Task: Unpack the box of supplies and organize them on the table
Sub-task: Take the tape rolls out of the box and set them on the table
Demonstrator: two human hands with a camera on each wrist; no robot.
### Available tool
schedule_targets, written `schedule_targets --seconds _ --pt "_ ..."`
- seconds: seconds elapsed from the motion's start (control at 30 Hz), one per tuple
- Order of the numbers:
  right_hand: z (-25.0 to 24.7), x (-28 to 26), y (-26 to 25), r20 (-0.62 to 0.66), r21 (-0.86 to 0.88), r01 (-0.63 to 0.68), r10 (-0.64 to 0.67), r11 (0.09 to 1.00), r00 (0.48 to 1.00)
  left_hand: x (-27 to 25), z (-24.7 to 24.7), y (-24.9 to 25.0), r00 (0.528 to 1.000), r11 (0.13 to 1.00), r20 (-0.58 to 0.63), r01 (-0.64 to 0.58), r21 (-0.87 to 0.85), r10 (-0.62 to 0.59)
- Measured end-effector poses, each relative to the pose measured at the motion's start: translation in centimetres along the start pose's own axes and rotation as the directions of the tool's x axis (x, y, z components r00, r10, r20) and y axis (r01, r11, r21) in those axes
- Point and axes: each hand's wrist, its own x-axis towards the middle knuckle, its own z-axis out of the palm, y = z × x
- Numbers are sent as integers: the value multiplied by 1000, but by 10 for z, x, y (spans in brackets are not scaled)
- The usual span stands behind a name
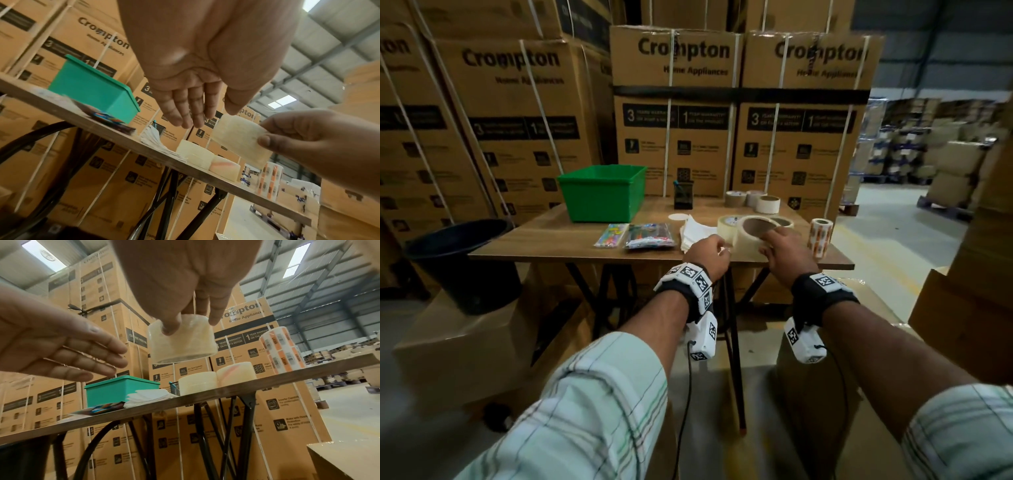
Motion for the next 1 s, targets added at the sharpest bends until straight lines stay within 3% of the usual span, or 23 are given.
schedule_targets --seconds 0.2,0.5,0.63,0.7,0.83,1.0 --pt "23 22 26 -3 -89 -96 96 991 995 38 22 8 995 989 73 -83 119 75" --pt "55 49 54 95 -200 -144 165 969 982 89 57 -7 990 968 126 -90 234 62" --pt "63 59 44 -14 -257 -40 37 966 999 109 62 -17 995 948 90 -69 309 43" --pt "67 72 31 -11 -259 46 -50 965 999 118 64 -24 995 943 89 -65 328 37" --pt "78 103 14 59 -242 51 -37 969 998 132 68 -36 995 922 84 -75 380 46" --pt "94 132 11 313 -281 125 -32 952 949 146 76 -52 984 860 177 -116 498 30"
